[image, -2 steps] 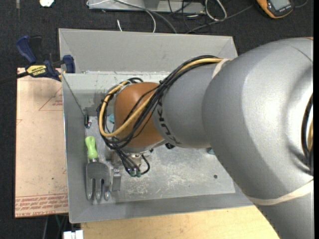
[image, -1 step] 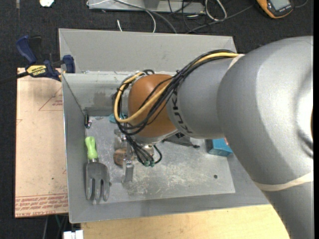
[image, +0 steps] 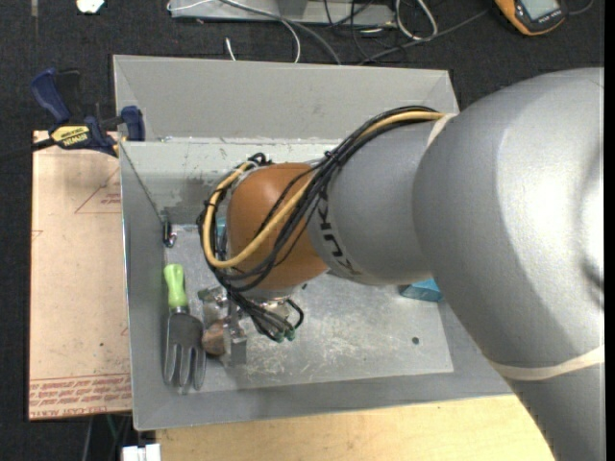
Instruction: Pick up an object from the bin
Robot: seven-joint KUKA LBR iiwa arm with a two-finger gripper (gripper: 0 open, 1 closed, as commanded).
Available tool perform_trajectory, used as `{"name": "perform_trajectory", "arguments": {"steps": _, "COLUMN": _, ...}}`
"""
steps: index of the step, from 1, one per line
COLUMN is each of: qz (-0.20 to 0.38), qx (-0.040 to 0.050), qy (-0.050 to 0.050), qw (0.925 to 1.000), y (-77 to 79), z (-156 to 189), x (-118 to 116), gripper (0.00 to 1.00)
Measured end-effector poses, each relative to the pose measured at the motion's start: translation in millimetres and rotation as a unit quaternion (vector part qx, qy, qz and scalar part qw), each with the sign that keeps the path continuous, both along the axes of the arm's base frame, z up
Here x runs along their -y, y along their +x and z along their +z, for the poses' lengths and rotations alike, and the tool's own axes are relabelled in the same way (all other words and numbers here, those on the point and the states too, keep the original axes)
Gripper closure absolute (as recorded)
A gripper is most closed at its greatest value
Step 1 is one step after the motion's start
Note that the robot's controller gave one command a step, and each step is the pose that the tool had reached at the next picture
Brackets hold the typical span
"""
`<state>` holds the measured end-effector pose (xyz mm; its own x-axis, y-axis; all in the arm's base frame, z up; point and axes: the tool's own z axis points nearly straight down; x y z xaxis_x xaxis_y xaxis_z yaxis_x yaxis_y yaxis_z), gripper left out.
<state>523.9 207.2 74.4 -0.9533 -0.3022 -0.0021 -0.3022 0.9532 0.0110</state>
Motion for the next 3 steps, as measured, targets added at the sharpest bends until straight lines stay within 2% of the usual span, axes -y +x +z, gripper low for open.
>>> {"name": "perform_trajectory", "arguments": {"steps": 3, "qz": 0.009, "qx": 0.0003, "qy": 0.000, "qw": 1.0000, "y": -1.0, "z": -3.7, "x": -2.6, "gripper": 1.00}}
